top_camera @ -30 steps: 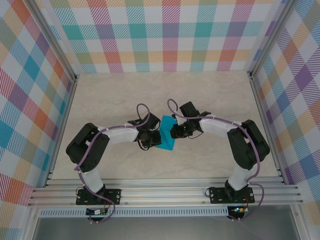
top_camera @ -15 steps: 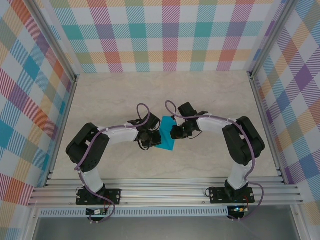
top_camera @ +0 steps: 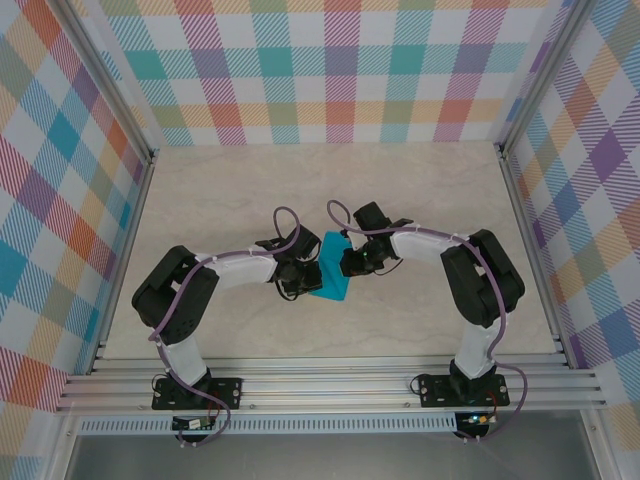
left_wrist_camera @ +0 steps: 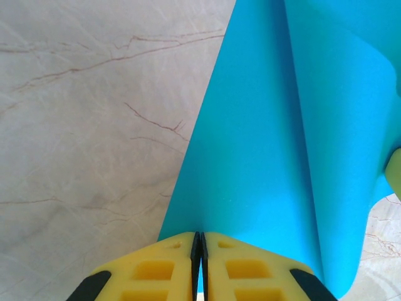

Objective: Fold a paper plane with a square sheet of paper (pick it up from the middle)
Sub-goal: Fold the triangle a second time at the center of the table.

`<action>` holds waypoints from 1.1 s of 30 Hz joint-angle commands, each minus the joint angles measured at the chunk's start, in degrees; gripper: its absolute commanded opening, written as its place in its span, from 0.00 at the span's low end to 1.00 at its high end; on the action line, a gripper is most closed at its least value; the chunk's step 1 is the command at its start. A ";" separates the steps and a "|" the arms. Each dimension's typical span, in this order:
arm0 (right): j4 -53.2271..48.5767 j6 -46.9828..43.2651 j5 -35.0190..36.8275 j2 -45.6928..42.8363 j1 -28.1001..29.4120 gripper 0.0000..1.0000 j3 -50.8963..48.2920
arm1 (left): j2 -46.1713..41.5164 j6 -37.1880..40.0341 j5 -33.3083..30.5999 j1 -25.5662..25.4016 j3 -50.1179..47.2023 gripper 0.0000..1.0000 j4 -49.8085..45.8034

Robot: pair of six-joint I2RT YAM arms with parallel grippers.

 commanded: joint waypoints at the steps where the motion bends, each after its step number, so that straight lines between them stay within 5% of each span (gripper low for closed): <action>1: -1.28 -1.59 0.26 0.83 -0.25 0.13 1.34 | 0.14 1.27 -1.50 -0.17 -0.11 0.13 -4.64; 33: -1.97 -2.21 1.31 3.45 -0.28 0.14 1.43 | -1.53 1.40 -1.00 -0.18 0.24 0.17 -3.86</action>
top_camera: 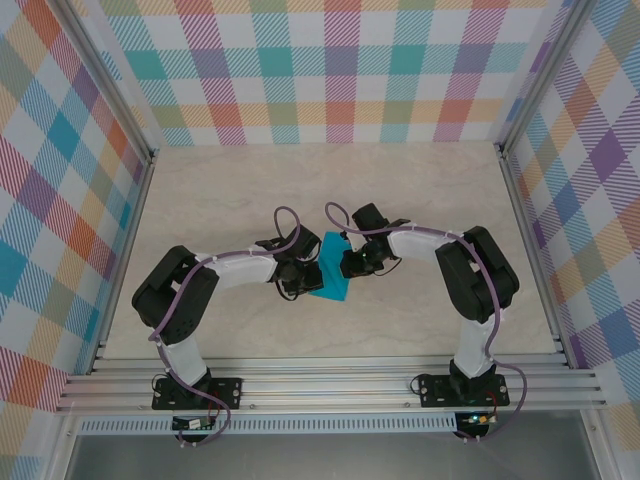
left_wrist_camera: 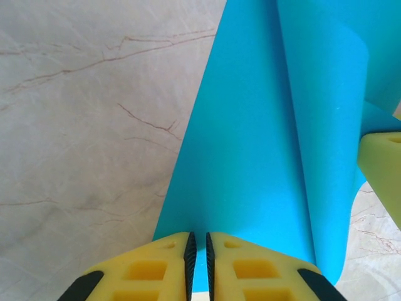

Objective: Fold a paper plane with a square sheet of paper (pick it up from the middle)
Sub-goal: Fold the triangle a second time at the center of the table.

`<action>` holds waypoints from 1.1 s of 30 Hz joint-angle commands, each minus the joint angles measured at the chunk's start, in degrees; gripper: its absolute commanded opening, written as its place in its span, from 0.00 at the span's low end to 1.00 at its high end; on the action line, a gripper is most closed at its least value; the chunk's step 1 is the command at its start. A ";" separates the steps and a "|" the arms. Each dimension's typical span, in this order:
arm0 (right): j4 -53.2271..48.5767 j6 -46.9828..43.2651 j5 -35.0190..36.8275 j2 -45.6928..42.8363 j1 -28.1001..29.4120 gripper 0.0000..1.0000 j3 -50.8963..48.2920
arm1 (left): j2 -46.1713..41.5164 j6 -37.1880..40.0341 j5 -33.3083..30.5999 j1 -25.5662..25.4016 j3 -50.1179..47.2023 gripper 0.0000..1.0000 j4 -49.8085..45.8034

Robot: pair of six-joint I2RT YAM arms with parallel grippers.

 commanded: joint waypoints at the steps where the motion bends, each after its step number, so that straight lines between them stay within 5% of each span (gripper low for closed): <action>1: -1.68 -1.34 0.63 1.16 -0.24 0.14 0.52 | -2.22 0.74 -1.78 -0.13 0.55 0.18 -4.21; 6: -1.76 -1.24 1.33 1.25 -0.24 0.14 -0.10 | -6.94 -0.65 0.19 1.40 0.01 0.15 -0.77; 10: -1.67 -1.18 1.46 1.41 -0.21 0.13 -0.37 | -6.81 -3.36 10.73 4.22 -2.49 0.00 12.81; 13: -1.52 -0.96 1.51 1.67 -0.24 0.13 -0.37 | -3.95 -6.08 15.04 5.00 -2.78 0.00 19.89; 33: -1.23 -0.78 1.25 2.30 -0.24 0.14 -0.12 | 4.46 -7.65 15.24 5.14 -0.79 0.00 23.92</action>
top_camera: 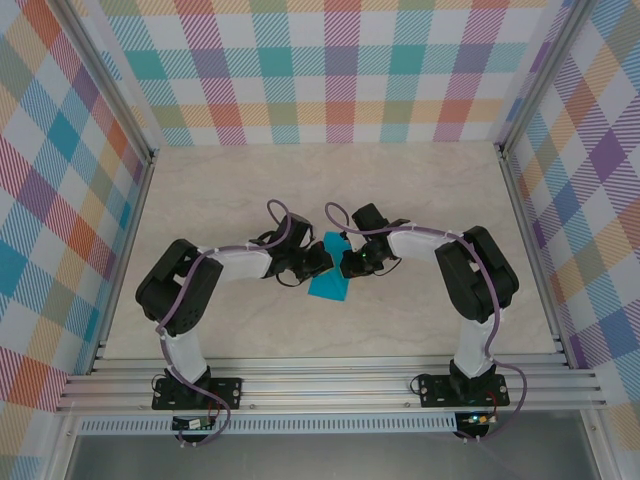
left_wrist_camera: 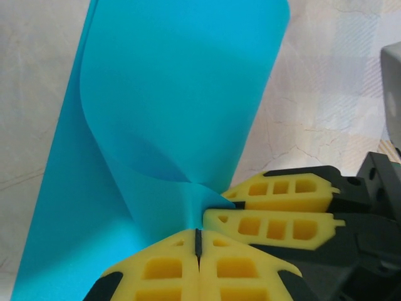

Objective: Fold a paper plane with a square sheet of paper (pick it up from the middle)
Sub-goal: Fold the triangle a second time at the center of the table.

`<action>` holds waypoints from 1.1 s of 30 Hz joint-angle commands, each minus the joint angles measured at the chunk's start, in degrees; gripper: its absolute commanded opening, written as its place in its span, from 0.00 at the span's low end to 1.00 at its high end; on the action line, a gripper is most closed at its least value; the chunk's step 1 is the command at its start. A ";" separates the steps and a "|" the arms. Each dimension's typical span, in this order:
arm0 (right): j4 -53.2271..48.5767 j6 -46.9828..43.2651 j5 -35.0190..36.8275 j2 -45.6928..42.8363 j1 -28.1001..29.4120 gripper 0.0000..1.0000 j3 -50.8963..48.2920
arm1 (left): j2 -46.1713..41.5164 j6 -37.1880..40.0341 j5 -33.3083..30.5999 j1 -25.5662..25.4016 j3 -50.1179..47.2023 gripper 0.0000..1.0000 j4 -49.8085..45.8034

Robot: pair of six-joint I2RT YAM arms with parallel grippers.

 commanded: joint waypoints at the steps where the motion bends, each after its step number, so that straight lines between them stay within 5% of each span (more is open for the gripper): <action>1: -1.38 -0.85 1.08 2.14 -0.24 0.13 -0.03 | 1.58 -0.36 1.13 0.19 1.04 0.00 1.31; 12: -1.28 0.72 -0.01 1.14 -0.23 0.16 0.71 | 5.05 0.33 -1.03 0.22 -0.70 0.00 -0.56; 25: -5.62 10.58 0.53 -10.17 -1.38 0.40 0.96 | 4.72 1.32 -1.64 0.13 -2.37 0.00 -0.38; 27: -2.14 14.36 -4.85 -11.35 -1.33 0.36 -1.65 | 4.80 1.23 -1.40 0.13 -2.46 0.00 -0.01; 30: 4.58 21.07 -12.76 -11.90 -0.47 0.15 -5.72 | 4.89 1.21 -1.12 0.13 -2.35 0.00 0.27; 33: 7.87 24.69 -14.00 -11.62 0.54 0.08 -7.94 | 4.77 1.39 -0.89 0.11 -2.29 0.00 0.08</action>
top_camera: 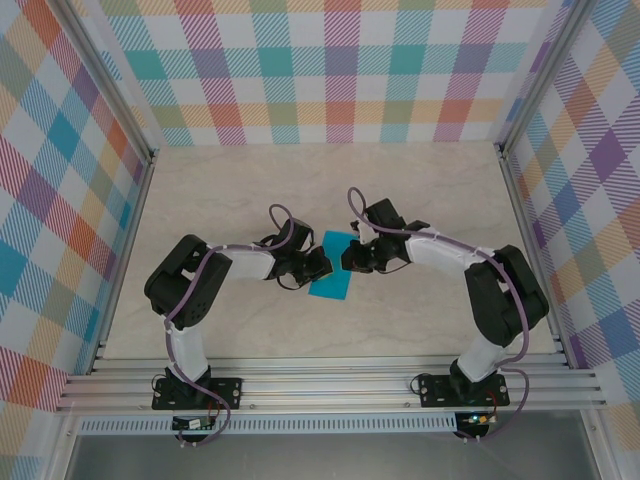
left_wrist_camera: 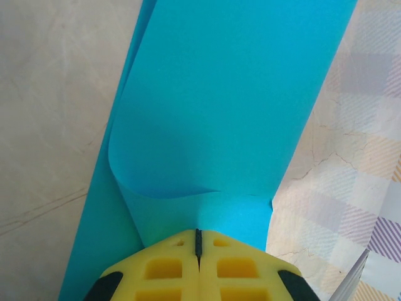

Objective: Fold a paper plane with a square sheet of paper (pick it up from the middle)
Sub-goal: Fold the triangle a second time at the center of the table.

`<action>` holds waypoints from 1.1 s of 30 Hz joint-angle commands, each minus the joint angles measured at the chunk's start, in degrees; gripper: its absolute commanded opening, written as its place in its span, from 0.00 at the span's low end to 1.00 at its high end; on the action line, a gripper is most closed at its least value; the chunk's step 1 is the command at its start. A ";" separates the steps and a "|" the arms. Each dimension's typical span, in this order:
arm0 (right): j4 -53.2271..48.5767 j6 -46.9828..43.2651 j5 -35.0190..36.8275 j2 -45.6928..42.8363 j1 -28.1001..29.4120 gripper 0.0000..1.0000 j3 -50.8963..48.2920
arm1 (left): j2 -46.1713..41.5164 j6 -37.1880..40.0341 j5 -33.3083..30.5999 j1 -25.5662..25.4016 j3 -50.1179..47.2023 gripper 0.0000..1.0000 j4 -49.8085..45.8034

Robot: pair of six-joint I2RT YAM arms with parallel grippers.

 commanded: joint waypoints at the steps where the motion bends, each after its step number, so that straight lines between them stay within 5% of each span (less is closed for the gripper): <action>1: 4.82 7.55 -5.32 0.53 1.04 0.07 -2.29 | 1.33 1.26 -1.02 0.09 -1.56 0.00 -1.82; 33: 2.57 6.84 -2.26 11.89 3.23 0.07 -0.78 | 1.15 2.22 -0.89 0.09 -1.15 0.00 -3.24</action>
